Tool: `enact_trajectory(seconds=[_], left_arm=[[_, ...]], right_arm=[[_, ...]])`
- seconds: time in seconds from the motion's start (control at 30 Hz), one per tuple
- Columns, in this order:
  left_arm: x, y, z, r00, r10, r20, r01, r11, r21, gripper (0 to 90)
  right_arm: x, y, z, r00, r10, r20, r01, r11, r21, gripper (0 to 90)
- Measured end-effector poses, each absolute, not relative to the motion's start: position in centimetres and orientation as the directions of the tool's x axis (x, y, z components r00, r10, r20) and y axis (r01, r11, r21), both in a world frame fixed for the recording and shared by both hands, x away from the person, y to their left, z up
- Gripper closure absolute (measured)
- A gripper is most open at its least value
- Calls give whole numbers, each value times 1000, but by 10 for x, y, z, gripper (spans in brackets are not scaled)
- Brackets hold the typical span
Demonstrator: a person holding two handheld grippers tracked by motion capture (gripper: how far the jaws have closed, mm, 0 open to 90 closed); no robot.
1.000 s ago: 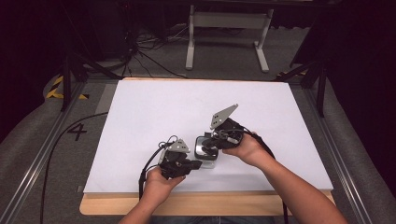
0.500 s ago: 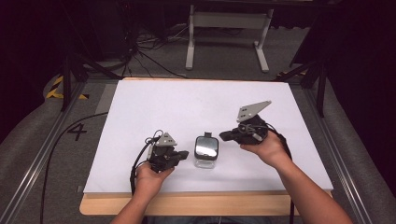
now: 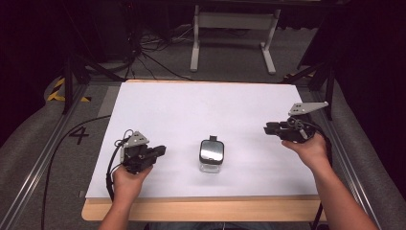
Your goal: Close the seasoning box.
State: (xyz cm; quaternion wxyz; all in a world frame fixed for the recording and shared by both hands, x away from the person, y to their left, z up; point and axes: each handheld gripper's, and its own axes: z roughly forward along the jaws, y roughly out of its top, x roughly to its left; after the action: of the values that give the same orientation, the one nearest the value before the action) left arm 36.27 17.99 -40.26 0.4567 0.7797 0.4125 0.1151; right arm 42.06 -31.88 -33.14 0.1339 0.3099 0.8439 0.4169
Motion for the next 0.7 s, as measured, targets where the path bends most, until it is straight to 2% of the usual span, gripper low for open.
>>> enact_trajectory(seconds=[0.13,0.4,0.7], left_arm=[[368,199,-404,590,784,-191,552,-220,804,810],[382,226,-418,537,816,-214,564,-159,810,731],[389,224,-432,526,838,-149,544,-196,815,639]], right_arm=[[424,-347,-349,-706,708,20,457,433,777,606],[436,-384,-392,-591,803,74,580,360,730,540],[437,-390,-434,-606,794,51,551,372,747,481]])
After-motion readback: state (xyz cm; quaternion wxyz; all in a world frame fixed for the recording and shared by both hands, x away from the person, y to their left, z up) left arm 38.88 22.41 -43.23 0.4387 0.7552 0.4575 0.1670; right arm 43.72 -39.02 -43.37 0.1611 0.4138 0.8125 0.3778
